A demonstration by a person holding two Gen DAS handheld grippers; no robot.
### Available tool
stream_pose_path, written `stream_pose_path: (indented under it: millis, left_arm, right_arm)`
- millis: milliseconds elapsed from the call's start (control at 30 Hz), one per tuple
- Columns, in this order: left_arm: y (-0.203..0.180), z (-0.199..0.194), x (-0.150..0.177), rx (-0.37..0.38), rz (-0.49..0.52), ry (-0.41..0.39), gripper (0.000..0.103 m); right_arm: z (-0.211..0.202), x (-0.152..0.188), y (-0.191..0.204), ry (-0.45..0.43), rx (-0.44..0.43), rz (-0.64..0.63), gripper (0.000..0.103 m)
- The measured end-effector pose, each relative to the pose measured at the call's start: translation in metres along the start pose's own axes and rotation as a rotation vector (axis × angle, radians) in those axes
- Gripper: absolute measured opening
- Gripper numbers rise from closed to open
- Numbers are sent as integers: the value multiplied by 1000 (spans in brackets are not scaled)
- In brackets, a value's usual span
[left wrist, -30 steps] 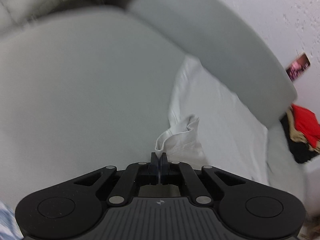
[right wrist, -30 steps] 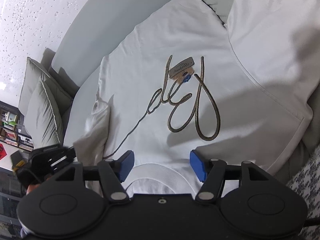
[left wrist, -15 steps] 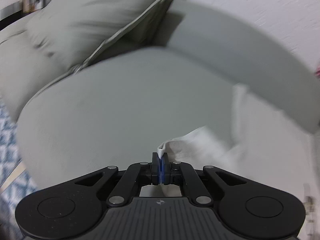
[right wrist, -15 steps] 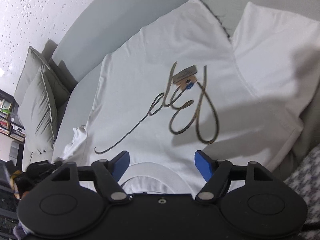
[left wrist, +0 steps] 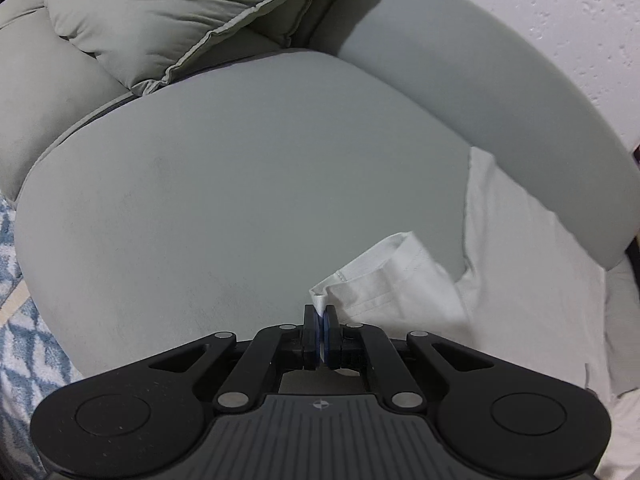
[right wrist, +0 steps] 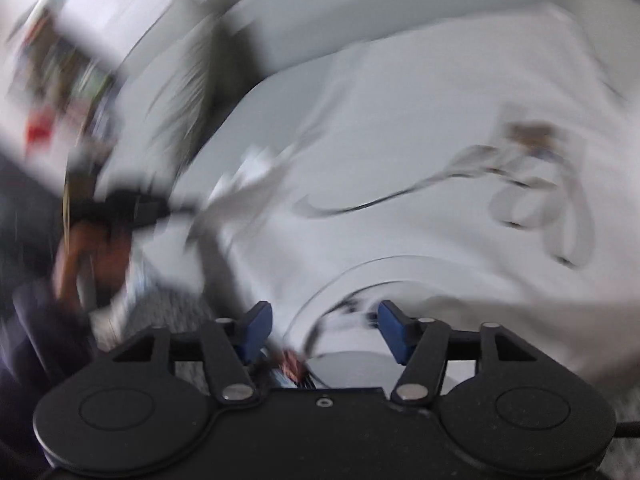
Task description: Fold clothes
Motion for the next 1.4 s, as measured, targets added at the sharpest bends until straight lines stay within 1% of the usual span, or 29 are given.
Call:
stream_pose_path:
  millis: [33,100,167,233,267,300,333,367,433,467,533,567,667,700,733,800,867,900,967,1033,1100,1133,1167,1233,1267,1300,1333,1367,1400]
  left_arm:
    - [0,-2,0,8,-3,-2,2]
    - [0,-5,1,21,-10,-2,2]
    - [1,-5,2,24,-18,4,2]
    - [1,-5,3,26,-25,7,2]
    - [1,-6,2,26,-26,4,2]
    - [1,-6,2,25,-27,2,2]
    - [1,-9,0,27,-25,-9,2]
    - [0,-14,-3,33,-19,-32,2]
    - [1,-18,-10,35,-21,-58,2]
    - [3,-15,-13,18,-20,-56,2]
    - [6,-7,-16,-26,-8,-46,2]
    - [8,2,-14,-68,15,-26,2]
    - [14,19,-8,-215,118,9,1]
    - [16,16,-8,-235,149,-3,2]
    - [18,11,-9,-245,169,-16,2]
    - [21,-7,-12,-235,184,-52,2]
    - [14,-35,-14,-183,227,-115,2]
    - [6,-48,-14,-141,251,-141,4]
    - [-25,-63,-2,-18,316,-151,7]
    - [-67,-64,23,118,387,-109,9]
    - [-111,-52,55,237,455,-32,12]
    - [-128,-42,73,270,497,11,15]
    - [-139,-33,91,277,538,62,14]
    - [-151,-15,126,252,609,187,10]
    - [-147,-14,138,229,649,211,10]
    - [-143,-20,145,214,699,196,10]
    - [-136,-26,149,192,736,211,10]
    - [-126,-30,153,156,750,244,11]
    - [-116,-35,156,121,763,276,11]
  right_arm:
    - [10,4,14,4,7,-92,47]
    - [31,11,41,13,20,-277,41]
    - [48,15,57,5,61,-423,39]
    - [63,20,65,5,135,-574,36]
    - [68,23,67,-3,170,-646,30]
    - [68,23,69,-16,186,-679,15]
    - [67,22,71,-29,197,-696,3]
    - [61,15,71,-46,186,-651,3]
    - [47,-4,59,-61,108,-436,3]
    - [40,-14,52,-66,66,-322,3]
    - [38,-23,32,-20,-14,-125,3]
    - [42,-23,21,14,-31,-67,3]
    - [53,-11,7,93,-6,-57,10]
    - [48,-7,9,94,-22,-76,21]
    - [38,-5,12,87,-34,-94,41]
    - [10,-4,12,55,-49,-118,58]
    - [-26,-9,-2,-26,-54,-76,58]
    - [-45,-13,-17,-80,-38,-19,57]
    - [-81,-19,-54,-191,32,101,55]
    - [-98,-17,-102,-241,215,197,31]
    - [-93,-13,-135,-232,319,285,27]
    - [-89,-11,-151,-223,364,328,27]
    - [-83,-8,-159,-206,395,340,27]
    - [-71,4,-163,-97,459,346,27]
    - [-73,11,-161,-56,480,339,26]
    - [-78,18,-157,-22,496,329,26]
    - [-83,25,-154,12,512,319,26]
    - [-90,32,-149,39,494,316,23]
    - [-97,40,-144,62,463,315,17]
Point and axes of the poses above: each gripper's, at about its wrist camera, not at the fingertips, and z roughly the way its jaws point, y to its left, x to its underside, the point moved 7 cm from there along z, roughly the way its jaws point, and after that the axes turned 6 degrees about -y, right-handed, at the moved point
